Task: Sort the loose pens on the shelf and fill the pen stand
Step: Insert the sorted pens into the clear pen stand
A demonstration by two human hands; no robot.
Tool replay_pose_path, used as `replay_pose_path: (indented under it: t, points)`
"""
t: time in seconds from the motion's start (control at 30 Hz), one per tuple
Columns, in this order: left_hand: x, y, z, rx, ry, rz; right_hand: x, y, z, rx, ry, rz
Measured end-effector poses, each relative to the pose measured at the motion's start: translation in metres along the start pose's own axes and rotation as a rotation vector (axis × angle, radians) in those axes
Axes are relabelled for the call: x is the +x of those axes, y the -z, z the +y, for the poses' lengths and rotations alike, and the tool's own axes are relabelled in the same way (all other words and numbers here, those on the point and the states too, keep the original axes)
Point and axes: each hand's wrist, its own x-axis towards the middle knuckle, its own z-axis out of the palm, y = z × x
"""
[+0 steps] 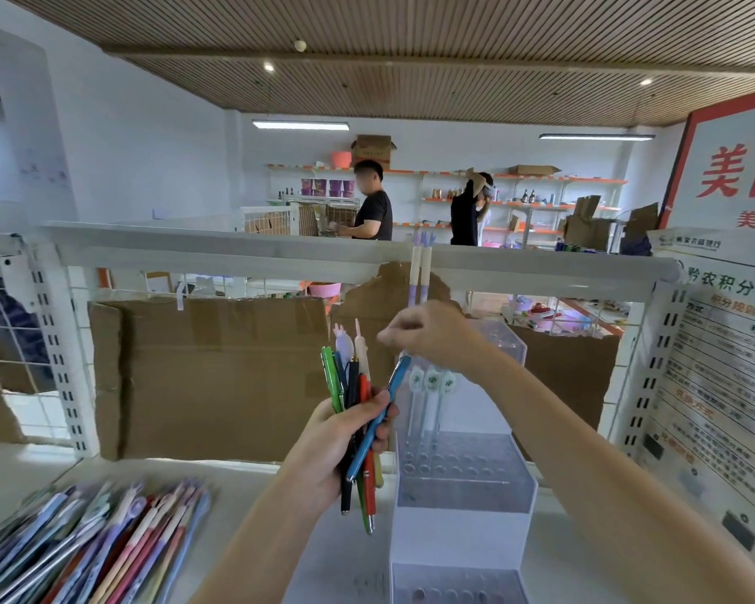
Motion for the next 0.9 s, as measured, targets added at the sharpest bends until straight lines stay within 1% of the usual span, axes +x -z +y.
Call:
replay_pose_path:
  t: [0.03, 0.07, 0.17, 0.23, 0.27, 0.33, 0.37, 0.43, 0.47, 0.5, 0.53, 0.6, 0.7, 0.8, 0.9]
  points:
    - [0.0, -0.001, 0.0, 0.003, 0.002, -0.013, -0.001, -0.002, -0.004, -0.007, -0.017, -0.104]
    - [0.0, -0.002, 0.0, 0.009, 0.003, -0.026, -0.002, -0.003, -0.007, 0.002, -0.034, -0.165]
    - [0.0, -0.004, -0.002, 0.057, -0.005, -0.059, -0.006, -0.001, -0.012, 0.087, -0.056, -0.275]
    - [0.0, -0.005, -0.002, 0.077, -0.016, -0.064, -0.008, -0.002, -0.011, 0.129, -0.058, -0.288]
    - [0.0, -0.005, -0.001, 0.069, -0.018, -0.058, -0.007, -0.001, -0.011, 0.135, -0.059, -0.249]
    - [0.001, -0.004, 0.001, 0.024, -0.018, -0.037, -0.003, 0.002, -0.01, 0.181, -0.072, -0.089]
    - [0.002, -0.003, 0.002, 0.003, -0.014, -0.031, 0.0, 0.007, -0.009, 0.266, -0.078, 0.008]
    - [0.003, 0.0, 0.002, -0.011, -0.001, -0.024, 0.005, 0.023, -0.006, 0.528, -0.084, 0.184]
    - [0.003, 0.001, 0.002, -0.016, 0.003, -0.019, 0.006, 0.031, -0.004, 0.618, -0.079, 0.258]
    - [0.002, 0.002, 0.002, -0.022, 0.006, -0.012, 0.007, 0.037, -0.001, 0.639, -0.071, 0.323]
    - [0.002, 0.003, 0.002, -0.031, 0.006, -0.007, 0.007, 0.042, 0.003, 0.596, -0.061, 0.379]
    - [0.003, 0.004, 0.002, -0.051, 0.008, 0.002, 0.01, 0.048, 0.012, 0.404, -0.038, 0.46]
    - [0.005, 0.003, 0.003, -0.068, 0.011, -0.001, 0.015, 0.05, 0.024, 0.197, -0.009, 0.498]
    - [0.006, 0.001, 0.003, -0.052, 0.015, -0.003, 0.022, 0.045, 0.034, 0.119, -0.029, 0.506]
    - [0.006, 0.0, 0.002, -0.025, 0.032, 0.002, 0.029, 0.036, 0.041, 0.107, -0.054, 0.484]
